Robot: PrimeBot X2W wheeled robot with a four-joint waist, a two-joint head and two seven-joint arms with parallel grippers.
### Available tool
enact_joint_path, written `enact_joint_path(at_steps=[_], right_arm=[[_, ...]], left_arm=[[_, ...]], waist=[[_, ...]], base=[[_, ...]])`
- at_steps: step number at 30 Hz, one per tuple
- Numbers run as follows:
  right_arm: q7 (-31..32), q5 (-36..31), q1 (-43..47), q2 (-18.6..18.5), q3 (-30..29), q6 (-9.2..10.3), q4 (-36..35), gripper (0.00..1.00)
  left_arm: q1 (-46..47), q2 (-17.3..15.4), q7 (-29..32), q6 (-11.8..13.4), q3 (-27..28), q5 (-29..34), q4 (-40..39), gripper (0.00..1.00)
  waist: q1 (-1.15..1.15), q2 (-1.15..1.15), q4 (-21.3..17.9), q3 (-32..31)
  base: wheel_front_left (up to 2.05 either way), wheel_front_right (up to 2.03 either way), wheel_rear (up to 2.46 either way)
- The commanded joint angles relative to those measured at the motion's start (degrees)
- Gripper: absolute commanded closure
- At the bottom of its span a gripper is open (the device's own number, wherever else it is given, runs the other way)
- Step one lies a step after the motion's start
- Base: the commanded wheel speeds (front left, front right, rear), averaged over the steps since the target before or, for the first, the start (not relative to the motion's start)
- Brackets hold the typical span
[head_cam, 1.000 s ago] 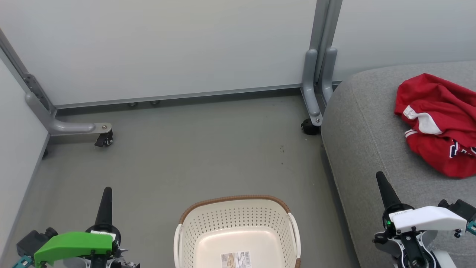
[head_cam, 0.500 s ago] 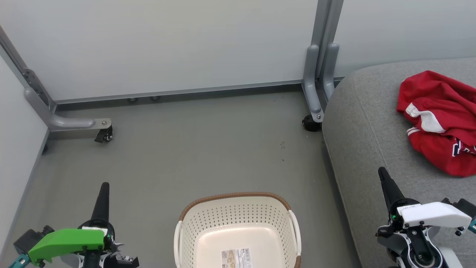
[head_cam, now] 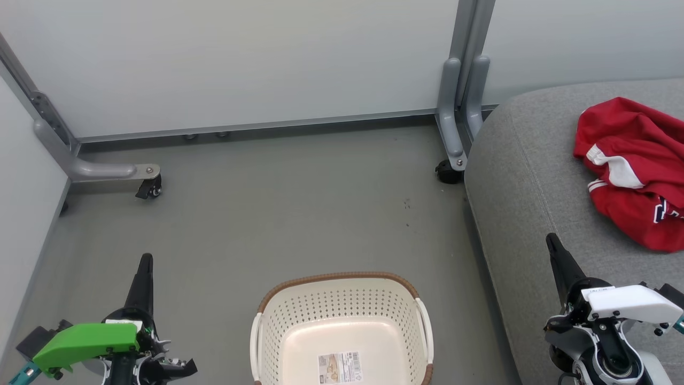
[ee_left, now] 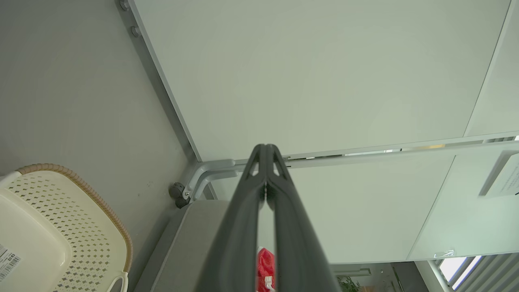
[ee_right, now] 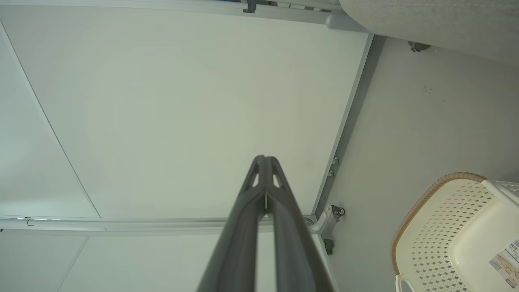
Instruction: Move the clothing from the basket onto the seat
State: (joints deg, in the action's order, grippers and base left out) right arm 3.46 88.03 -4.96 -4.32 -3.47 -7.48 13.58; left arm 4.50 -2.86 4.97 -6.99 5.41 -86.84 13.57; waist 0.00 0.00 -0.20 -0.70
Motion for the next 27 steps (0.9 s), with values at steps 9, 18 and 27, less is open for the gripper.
enact_joint_path(at_steps=[9,18,27], right_arm=[[1.21,4.42,-1.26,0.02,-0.95,-0.02,0.30,1.00],[1.85,5.97,-1.29,0.16,-1.39,-0.02,0.40,1.00],[1.98,5.70,-1.32,0.30,-1.60,-0.02,0.41,1.00]], left_arm=[[1.89,-0.32,1.11,-0.59,0.93,-4.25,0.43,1.00],[2.13,-0.30,1.59,-0.66,1.15,-5.74,0.54,1.00],[2.13,-0.27,1.63,-0.67,1.18,-5.69,0.53,1.00]], waist=[[0.00,0.00,0.14,0.58],[0.00,0.00,0.20,0.88],[0.00,0.00,0.20,0.88]], base=[[0.00,0.00,0.00],[0.00,0.00,0.00],[0.00,0.00,0.00]])
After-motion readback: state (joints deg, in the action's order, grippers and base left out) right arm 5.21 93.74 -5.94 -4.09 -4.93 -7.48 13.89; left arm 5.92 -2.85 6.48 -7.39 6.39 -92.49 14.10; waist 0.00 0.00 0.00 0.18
